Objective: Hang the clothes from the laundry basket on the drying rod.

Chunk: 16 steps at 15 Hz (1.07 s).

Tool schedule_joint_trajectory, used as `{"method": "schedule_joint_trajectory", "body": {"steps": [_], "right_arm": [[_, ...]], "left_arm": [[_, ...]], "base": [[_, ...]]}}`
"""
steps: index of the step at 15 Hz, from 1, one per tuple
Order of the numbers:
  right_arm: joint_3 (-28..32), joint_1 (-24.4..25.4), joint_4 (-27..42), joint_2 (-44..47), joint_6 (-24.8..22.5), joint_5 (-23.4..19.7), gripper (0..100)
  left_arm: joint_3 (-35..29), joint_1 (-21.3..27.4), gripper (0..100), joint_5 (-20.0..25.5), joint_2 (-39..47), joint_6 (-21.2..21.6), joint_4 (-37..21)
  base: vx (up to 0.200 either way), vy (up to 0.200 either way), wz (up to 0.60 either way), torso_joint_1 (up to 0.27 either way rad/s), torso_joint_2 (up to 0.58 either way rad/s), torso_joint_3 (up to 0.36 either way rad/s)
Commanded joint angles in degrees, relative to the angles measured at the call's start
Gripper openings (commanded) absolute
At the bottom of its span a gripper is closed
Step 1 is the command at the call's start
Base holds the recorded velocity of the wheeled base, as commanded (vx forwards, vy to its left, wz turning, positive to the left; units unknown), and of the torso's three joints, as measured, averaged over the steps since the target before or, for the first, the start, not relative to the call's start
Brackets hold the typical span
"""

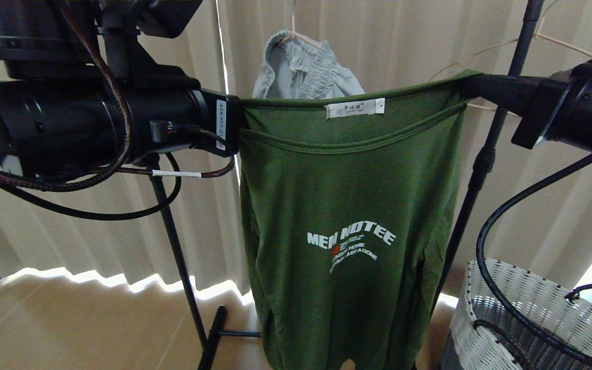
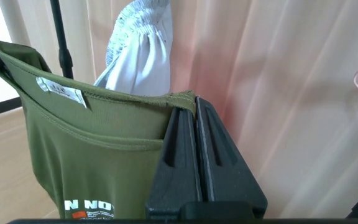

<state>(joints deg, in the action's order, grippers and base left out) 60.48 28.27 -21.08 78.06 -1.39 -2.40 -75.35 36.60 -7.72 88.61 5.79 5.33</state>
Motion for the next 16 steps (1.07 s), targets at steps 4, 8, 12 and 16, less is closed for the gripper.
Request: {"method": "schedule_joint_trajectory", "body": {"steps": [4, 8, 12, 16], "right_arm": [[-0.1, 0.0, 0.1, -0.1, 0.0, 0.0, 0], [-0.8, 0.0, 0.4, -0.8, -0.1, 0.0, 0], [-3.3, 0.0, -0.1, -1.6, 0.0, 0.4, 100], [-4.1, 0.0, -0.1, -3.5, 0.5, -0.3, 100]], "left_arm": [[0.1, 0.0, 0, 0.0, 0.0, 0.1, 0.0], [0.1, 0.0, 0, 0.0, 0.0, 0.4, 0.0], [0.7, -0.3, 0, -2.0, 0.2, 0.8, -0.1], [2.2, -2.7, 0, -11.2, 1.5, 4.5, 0.5]], "base": [[0.0, 0.0, 0.0, 0.0, 0.0, 0.0], [0.0, 0.0, 0.0, 0.0, 0.0, 0.0], [0.0, 0.0, 0.0, 0.0, 0.0, 0.0], [0.0, 0.0, 0.0, 0.0, 0.0, 0.0]]}}
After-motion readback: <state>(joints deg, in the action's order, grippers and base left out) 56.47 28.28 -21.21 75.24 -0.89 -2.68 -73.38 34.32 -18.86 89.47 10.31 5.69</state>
